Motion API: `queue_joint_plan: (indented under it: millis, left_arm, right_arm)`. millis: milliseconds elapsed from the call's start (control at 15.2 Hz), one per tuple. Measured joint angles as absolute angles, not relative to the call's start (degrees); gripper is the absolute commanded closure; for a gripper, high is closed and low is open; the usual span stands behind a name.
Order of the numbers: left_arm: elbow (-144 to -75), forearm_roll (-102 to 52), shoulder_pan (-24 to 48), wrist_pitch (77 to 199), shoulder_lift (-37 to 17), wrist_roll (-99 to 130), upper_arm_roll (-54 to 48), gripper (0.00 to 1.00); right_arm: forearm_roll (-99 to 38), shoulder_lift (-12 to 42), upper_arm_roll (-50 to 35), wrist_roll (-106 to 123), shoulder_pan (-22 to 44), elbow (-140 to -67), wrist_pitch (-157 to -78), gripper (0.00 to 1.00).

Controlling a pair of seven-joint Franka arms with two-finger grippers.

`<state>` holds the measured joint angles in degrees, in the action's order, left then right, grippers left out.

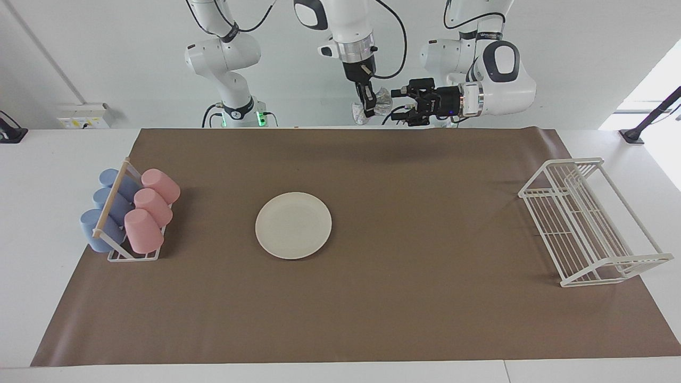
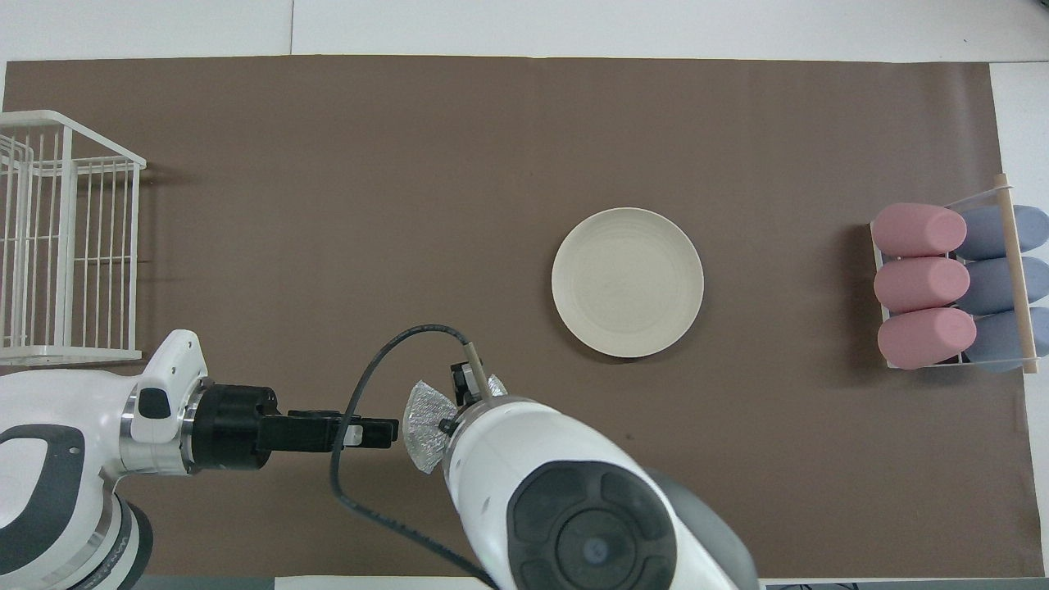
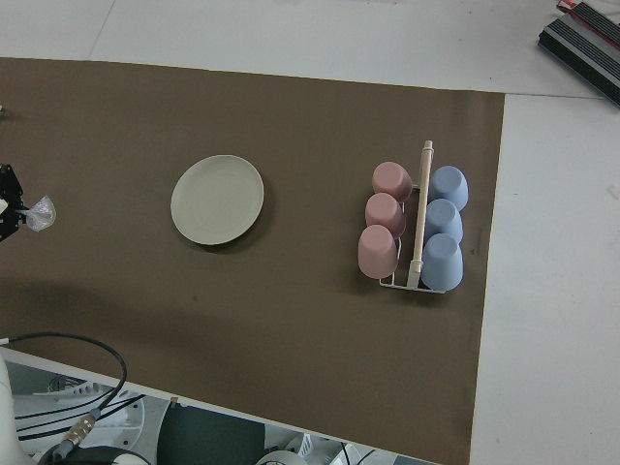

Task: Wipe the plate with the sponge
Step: 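Carry the scrubber to the plate with the right gripper while the left gripper opens, then rub the scrubber around the plate surface with the right gripper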

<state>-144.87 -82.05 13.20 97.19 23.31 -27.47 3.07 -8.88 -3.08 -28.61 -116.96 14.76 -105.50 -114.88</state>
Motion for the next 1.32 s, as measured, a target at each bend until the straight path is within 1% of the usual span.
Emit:
queue_joint_plan:
  millis: [132,263,395,526,658,789,1315]
  left_arm:
    - [-144.44,-79.69,13.11,97.32,23.31,-25.87,3.25,0.0]
    - [-143.08,-76.08,12.66,97.48,23.31,-23.63,3.42,0.0]
    - [-141.76,-72.23,11.69,97.53,23.31,-21.84,3.5,0.0]
    - [-141.25,-66.89,10.82,97.58,23.31,-21.65,3.54,0.0]
    - [-140.94,-60.35,10.66,97.87,23.31,-21.99,3.64,0.0]
    - [-140.57,-54.92,10.66,98.73,23.31,-22.59,3.64,0.0]
    - [-140.38,-34.34,10.67,109.24,22.46,-18.69,3.57,0.0]
  right_arm:
    - [-8.87,-1.01,-28.35,-109.08,10.51,-108.36,-120.34,1.0]
    - [-8.87,2.86,-28.1,-102.05,7.45,-111.59,-127.44,1.0]
    - [-8.85,6.91,-27.96,-97.18,5.65,-114.97,-135.34,1.0]
    - [-8.77,9.77,-27.91,-93.17,4.07,-119.2,-142.79,1.0]
    - [-8.77,12.12,-27.89,-89.86,2.89,-122.55,-147.42,1.0]
    - [-8.77,13.32,-27.88,-88.69,2.5,-123.41,-148.58,1.0]
    - [-8.77,14.23,-27.87,-79.82,-2.07,-126.61,-149.49,1.0]
